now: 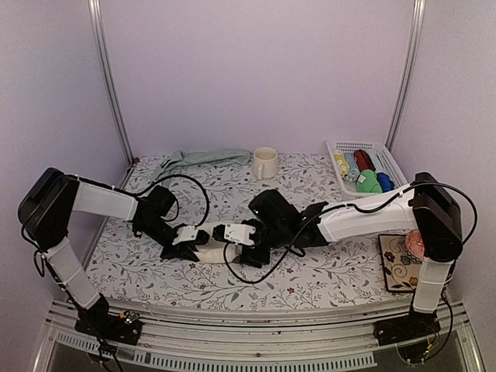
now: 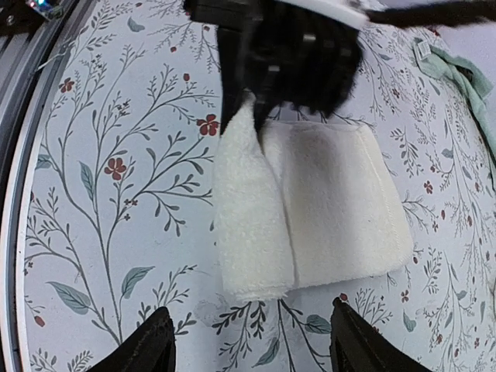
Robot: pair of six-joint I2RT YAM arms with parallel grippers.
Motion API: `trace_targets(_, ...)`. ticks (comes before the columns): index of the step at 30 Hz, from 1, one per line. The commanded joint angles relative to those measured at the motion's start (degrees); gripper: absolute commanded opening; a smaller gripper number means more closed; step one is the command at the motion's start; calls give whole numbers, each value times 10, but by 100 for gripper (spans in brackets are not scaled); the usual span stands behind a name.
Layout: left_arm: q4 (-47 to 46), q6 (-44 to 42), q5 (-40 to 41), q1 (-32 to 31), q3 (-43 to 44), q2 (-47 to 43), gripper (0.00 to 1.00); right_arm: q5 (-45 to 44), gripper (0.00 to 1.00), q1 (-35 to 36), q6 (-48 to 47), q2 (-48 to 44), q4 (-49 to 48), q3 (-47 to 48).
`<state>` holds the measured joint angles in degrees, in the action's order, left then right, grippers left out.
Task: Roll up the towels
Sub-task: Roll the towel at the center of the board.
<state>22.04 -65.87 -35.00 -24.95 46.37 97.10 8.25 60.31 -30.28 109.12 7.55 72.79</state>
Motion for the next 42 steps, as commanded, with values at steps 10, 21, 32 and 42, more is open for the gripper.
trace_targets(10, 173, 31, -76, 53, 122, 129, 0, -201, 66, 78, -192, 106, -219, -5)
trace_targets(21, 227, 16, -88, 67, 177, 194, 0, -308, 56, 80, -216, 176, -279, 14)
trace_targets(32, 230, 19, -93, 80, 189, 184, 21, -268, 5, 76, -190, 194, -178, 54)
trace_targets(42, 126, 24, -53, 92, 87, 16, 75, -133, 4, 46, -82, 193, 4, 143)
